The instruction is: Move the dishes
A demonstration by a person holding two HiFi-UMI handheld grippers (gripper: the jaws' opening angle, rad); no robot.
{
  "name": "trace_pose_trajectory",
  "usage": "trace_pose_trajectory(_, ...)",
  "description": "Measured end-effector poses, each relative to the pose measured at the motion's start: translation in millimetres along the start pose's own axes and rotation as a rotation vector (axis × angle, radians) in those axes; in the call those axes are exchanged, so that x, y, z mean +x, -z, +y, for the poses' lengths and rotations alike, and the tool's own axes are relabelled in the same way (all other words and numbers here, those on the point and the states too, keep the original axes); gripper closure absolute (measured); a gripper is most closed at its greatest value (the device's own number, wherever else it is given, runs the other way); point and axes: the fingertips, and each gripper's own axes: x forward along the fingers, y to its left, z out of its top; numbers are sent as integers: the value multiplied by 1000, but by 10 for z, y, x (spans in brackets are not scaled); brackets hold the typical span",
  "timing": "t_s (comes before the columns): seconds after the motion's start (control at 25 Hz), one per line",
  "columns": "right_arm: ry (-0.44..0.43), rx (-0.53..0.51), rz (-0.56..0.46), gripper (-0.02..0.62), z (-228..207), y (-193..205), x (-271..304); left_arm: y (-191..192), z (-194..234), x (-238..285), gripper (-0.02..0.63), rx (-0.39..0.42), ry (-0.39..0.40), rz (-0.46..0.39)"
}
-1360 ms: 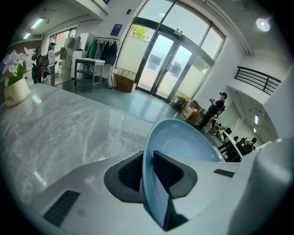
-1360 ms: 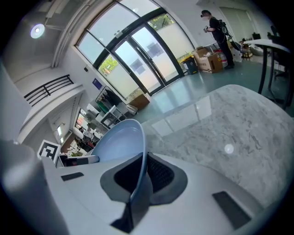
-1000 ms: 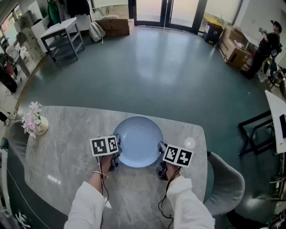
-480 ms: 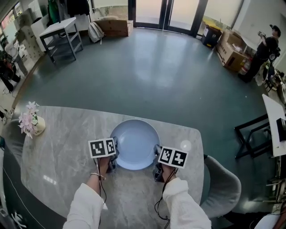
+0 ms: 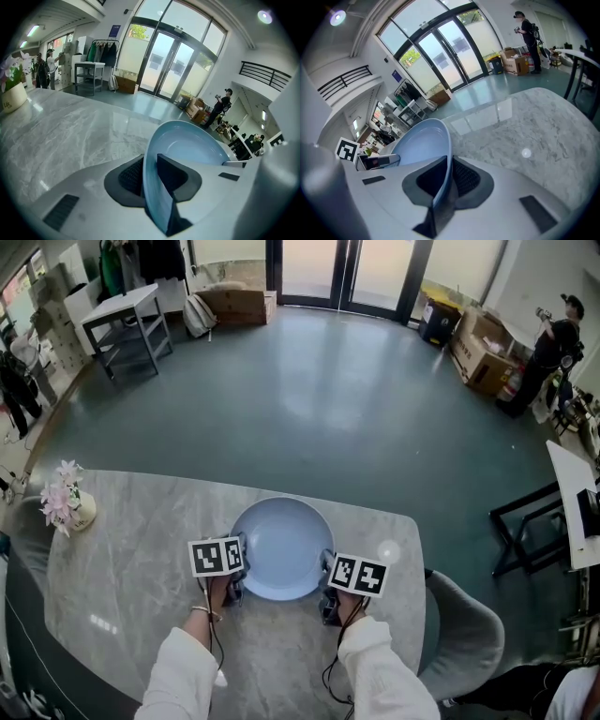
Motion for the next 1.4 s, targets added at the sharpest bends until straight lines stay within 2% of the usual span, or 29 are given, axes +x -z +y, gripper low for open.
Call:
trace_pose_trajectory(0.16,5,4,-17,520,-13,-13,-8,15,19,-18,545,24,-19,-4)
trace_pose_trajectory(0.2,6,7,-22,505,-15,-20,-9,10,27,-30,541,35,-27,-7)
trace_pose_trajectory(0.24,7,11,-28,450,-18,-27,-14,0,29,-46,540,46,-32,-12)
trace_pose_trajectory(0.28,9,14,-35,423,-25,-35,-26,-12,19,-62,531,53,-32,-16)
trace_pose_trajectory(0.32,12,17,-42,422,-34,-44,-42,-22,2,-76,518,56,-28,-17)
trace_pose_trajectory(0.56,26,50,-74,422,-93,-80,-183,-46,-35,-219,456,76,-31,-16)
trace_pose_trajectory(0.84,49,78,-109,422,-66,-111,-525,26,-198,-589,451,102,-10,-1)
trace_pose_trajectory(1.04,33,95,-199,431,100,-209,-853,187,-417,-945,451,155,25,-18)
trace_pose_trajectory(1.24,0,186,-295,482,227,-141,-1267,319,-652,-1429,451,123,89,-58)
trace_pose_trajectory(1.4,-18,218,-335,505,418,81,-1577,400,-787,-1918,453,85,162,-112)
